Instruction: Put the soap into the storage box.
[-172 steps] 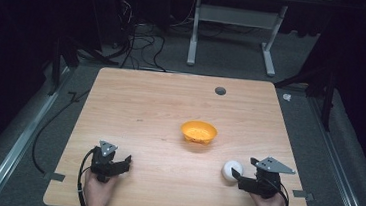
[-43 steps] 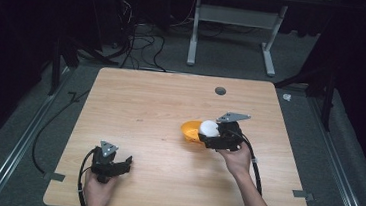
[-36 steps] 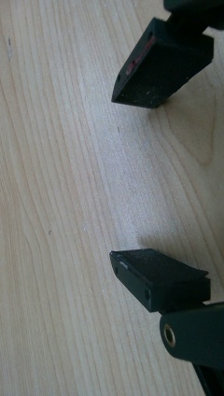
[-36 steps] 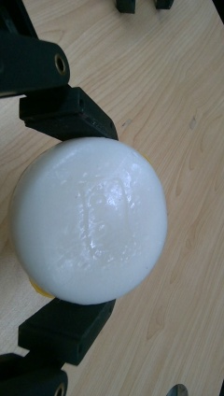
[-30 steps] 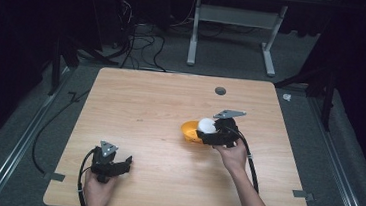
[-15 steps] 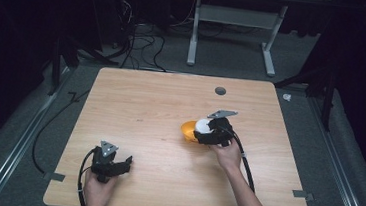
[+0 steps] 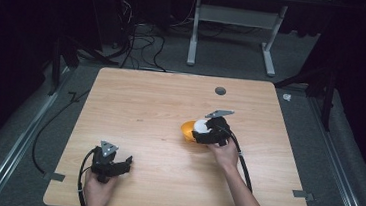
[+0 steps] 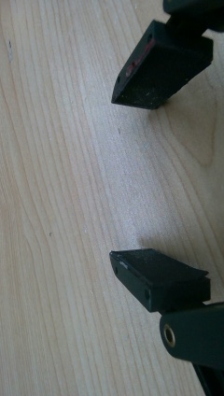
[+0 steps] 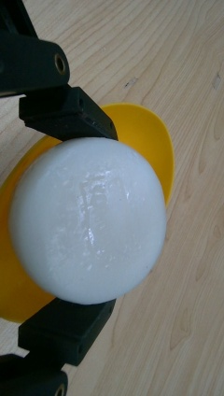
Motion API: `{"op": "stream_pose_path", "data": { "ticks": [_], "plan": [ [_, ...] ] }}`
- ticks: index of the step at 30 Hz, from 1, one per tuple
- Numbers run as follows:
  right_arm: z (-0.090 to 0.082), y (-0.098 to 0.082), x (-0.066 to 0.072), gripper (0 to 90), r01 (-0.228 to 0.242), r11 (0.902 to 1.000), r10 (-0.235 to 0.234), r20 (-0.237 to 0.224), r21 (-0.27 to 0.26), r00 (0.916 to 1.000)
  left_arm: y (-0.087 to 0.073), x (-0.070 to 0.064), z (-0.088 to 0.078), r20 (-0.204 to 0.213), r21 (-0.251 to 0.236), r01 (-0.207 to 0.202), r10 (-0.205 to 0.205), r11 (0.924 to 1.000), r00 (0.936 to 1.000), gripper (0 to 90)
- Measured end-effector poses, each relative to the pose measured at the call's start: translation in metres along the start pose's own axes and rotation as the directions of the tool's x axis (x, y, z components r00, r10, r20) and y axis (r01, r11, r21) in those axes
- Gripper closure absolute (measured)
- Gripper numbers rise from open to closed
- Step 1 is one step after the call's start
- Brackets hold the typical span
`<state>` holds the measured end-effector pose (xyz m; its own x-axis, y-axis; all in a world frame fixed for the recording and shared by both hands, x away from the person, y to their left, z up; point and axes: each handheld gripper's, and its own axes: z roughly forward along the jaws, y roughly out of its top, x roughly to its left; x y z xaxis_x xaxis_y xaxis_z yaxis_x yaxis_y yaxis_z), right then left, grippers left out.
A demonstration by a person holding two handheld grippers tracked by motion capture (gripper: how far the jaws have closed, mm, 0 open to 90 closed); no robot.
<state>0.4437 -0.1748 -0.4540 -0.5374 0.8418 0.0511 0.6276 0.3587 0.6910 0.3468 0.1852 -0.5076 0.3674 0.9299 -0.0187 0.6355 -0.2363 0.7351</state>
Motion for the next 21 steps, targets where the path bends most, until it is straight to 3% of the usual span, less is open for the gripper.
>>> {"op": "stream_pose_path", "data": {
  "ticks": [7, 13, 21],
  "plan": [
    [0.004, -0.001, -0.002, 22.8, -0.004, 1.0, 0.004, -0.005, 0.004, 1.0, 0.0, 0.0, 0.0, 0.0, -0.001, -0.001, 0.001, 1.0, 1.0, 20.7],
    [-0.008, 0.002, -0.002, 26.2, -0.01, 0.9982, 0.009, -0.01, -0.059, 0.9999, 0.0, 0.0, 0.0, 0.0, -0.001, -0.001, 0.001, 1.0, 1.0, 20.7],
    [-0.014, 0.001, -0.005, 26.4, -0.013, 0.9969, 0.011, -0.026, -0.077, 0.9996, 0.0, 0.0, 0.0, 0.0, -0.001, -0.001, 0.001, 1.0, 1.0, 20.6]
  ]
}}
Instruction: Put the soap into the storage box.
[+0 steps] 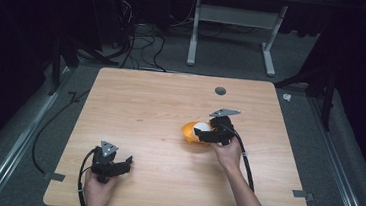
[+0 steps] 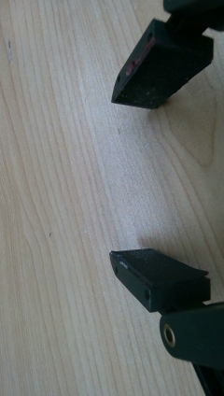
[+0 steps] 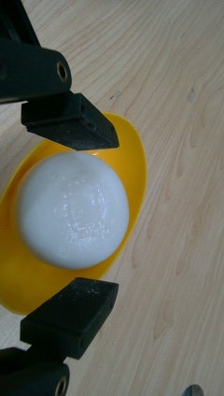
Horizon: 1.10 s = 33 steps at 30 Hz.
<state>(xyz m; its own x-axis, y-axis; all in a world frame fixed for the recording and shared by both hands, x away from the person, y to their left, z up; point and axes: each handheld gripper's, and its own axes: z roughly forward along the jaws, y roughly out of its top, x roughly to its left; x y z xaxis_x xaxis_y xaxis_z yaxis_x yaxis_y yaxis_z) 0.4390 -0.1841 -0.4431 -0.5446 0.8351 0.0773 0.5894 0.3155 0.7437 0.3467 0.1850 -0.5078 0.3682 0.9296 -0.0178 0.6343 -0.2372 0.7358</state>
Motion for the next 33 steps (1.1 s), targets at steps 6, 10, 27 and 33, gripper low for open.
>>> {"op": "stream_pose_path", "data": {
  "ticks": [6, 10, 27, 33],
  "plan": [
    [-0.006, 0.001, 0.001, 26.7, 0.003, 0.9998, -0.003, -0.009, -0.021, 1.0, 0.0, 0.0, 0.0, 0.0, -0.001, 0.0, 0.0, 1.0, 1.0, 20.7],
    [-0.011, 0.001, -0.001, 27.0, -0.003, 0.9993, 0.003, -0.014, -0.038, 0.9999, 0.0, 0.0, 0.0, 0.0, 0.0, 0.0, 0.0, 1.0, 1.0, 20.7],
    [-0.027, 0.0, -0.009, 27.4, -0.011, 0.9976, 0.011, -0.007, -0.068, 0.9999, 0.0, 0.0, 0.0, -0.001, 0.0, 0.0, 0.0, 1.0, 1.0, 20.6],
    [-0.036, -0.002, -0.013, 27.7, -0.018, 0.9966, 0.018, 0.005, -0.08, 0.9998, 0.0, 0.0, 0.0, -0.001, 0.0, 0.0, 0.0, 1.0, 1.0, 20.6]
  ]
}}
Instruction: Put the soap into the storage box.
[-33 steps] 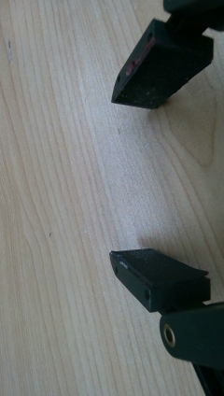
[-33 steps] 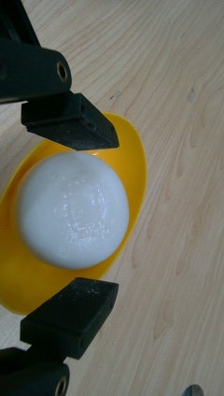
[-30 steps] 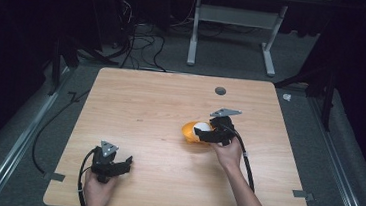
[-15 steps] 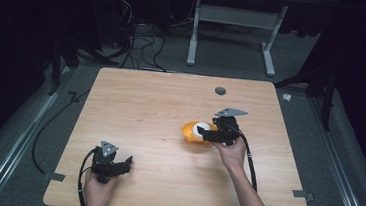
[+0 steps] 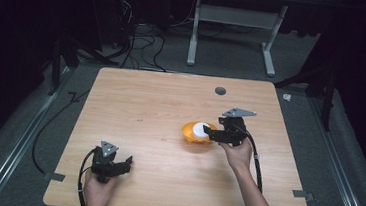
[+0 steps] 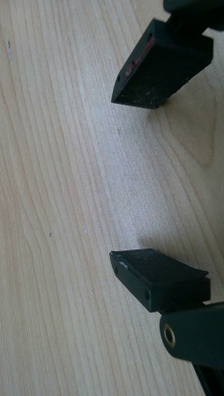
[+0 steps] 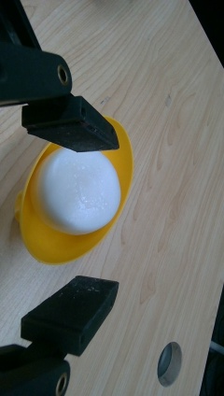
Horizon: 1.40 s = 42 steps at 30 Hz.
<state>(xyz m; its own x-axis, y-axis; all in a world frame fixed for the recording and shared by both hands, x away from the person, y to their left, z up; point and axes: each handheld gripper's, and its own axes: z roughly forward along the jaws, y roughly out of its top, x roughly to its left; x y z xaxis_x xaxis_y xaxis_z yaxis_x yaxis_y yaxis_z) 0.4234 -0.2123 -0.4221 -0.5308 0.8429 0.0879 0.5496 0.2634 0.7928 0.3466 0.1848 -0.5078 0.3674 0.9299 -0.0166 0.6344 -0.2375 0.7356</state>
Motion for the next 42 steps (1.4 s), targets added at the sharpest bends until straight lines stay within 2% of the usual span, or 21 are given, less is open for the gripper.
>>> {"op": "stream_pose_path", "data": {
  "ticks": [13, 17, 24, 32, 42],
  "plan": [
    [-0.015, -0.002, -0.006, 27.8, 0.003, 0.9996, -0.002, 0.015, -0.027, 0.9999, 0.0, 0.0, 0.0, 0.0, 0.0, 0.0, 0.0, 1.0, 1.0, 20.6],
    [-0.021, -0.006, -0.01, 28.1, -0.008, 0.999, 0.009, 0.021, -0.043, 0.9997, 0.0, 0.0, 0.0, 0.0, 0.0, 0.0, 0.0, 1.0, 1.0, 20.6],
    [-0.027, -0.011, -0.017, 28.3, -0.015, 0.9993, 0.016, 0.035, -0.035, 0.9993, 0.0, 0.0, 0.0, -0.001, 0.0, 0.0, 0.0, 1.0, 1.0, 20.6],
    [-0.036, -0.017, -0.021, 28.3, -0.029, 0.9985, 0.031, 0.042, -0.046, 0.9986, 0.0, 0.0, 0.0, -0.001, 0.0, 0.0, 0.0, 1.0, 1.0, 20.6],
    [-0.05, -0.019, -0.024, 28.4, -0.024, 0.9974, 0.028, 0.052, -0.068, 0.9982, 0.0, 0.0, 0.0, -0.001, 0.0, 0.0, 0.0, 1.0, 1.0, 20.6]
  ]
}}
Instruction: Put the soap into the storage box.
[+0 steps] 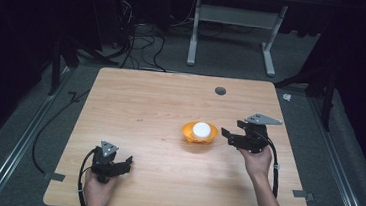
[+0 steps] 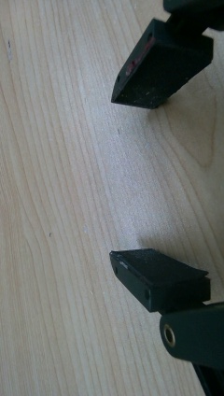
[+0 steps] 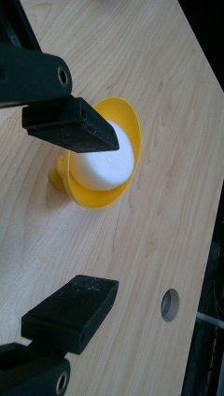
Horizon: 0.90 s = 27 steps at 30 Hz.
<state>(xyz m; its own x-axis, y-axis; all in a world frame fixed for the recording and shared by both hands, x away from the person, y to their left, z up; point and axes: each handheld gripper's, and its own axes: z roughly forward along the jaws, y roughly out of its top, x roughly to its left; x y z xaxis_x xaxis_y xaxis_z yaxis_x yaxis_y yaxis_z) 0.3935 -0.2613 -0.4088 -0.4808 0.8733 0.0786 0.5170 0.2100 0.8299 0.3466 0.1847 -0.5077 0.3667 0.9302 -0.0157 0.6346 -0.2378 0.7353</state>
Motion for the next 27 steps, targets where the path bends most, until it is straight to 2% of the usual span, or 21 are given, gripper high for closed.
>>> {"op": "stream_pose_path", "data": {
  "ticks": [27],
  "plan": [
    [-0.036, -0.017, -0.01, 28.5, -0.017, 0.9991, 0.018, 0.029, -0.04, 0.9994, 0.0, 0.0, 0.0, 0.0, 0.001, 0.0, 0.0, 1.0, 1.0, 20.6]
  ]
}}
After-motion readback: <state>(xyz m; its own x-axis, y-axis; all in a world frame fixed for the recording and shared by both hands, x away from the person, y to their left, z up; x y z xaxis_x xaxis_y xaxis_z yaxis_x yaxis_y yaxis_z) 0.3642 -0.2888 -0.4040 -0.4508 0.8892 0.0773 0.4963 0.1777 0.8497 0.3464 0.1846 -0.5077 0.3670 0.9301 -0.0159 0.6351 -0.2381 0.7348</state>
